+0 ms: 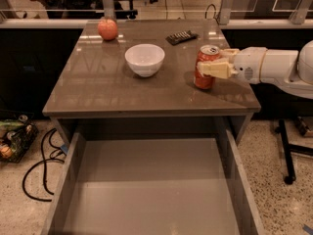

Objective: Pick coke can from top drawer and place on counter

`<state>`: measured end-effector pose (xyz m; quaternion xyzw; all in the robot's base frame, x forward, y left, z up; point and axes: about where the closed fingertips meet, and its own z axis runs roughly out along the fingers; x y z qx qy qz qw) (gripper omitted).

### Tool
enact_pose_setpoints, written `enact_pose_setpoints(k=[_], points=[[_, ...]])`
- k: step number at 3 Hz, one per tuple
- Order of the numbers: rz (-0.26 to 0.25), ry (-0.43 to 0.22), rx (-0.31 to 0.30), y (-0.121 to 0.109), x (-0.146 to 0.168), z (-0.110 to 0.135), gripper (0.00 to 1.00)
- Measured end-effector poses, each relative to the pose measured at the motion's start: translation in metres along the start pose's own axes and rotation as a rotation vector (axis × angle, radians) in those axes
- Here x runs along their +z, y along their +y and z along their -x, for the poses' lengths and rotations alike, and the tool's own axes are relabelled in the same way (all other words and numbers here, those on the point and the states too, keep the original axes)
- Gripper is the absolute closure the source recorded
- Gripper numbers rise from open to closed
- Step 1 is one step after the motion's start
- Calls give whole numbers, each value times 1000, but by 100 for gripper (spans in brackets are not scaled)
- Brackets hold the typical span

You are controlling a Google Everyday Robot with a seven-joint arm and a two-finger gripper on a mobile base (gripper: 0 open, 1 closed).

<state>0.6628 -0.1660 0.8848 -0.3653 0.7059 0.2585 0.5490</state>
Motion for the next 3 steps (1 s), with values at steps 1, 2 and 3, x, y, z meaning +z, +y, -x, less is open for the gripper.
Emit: enact_pose_setpoints(k=[1,2,3], points=[[5,0,0,2,3,0,12],[8,-1,-1,3,5,1,0],[9,-1,-1,3,5,1,0]])
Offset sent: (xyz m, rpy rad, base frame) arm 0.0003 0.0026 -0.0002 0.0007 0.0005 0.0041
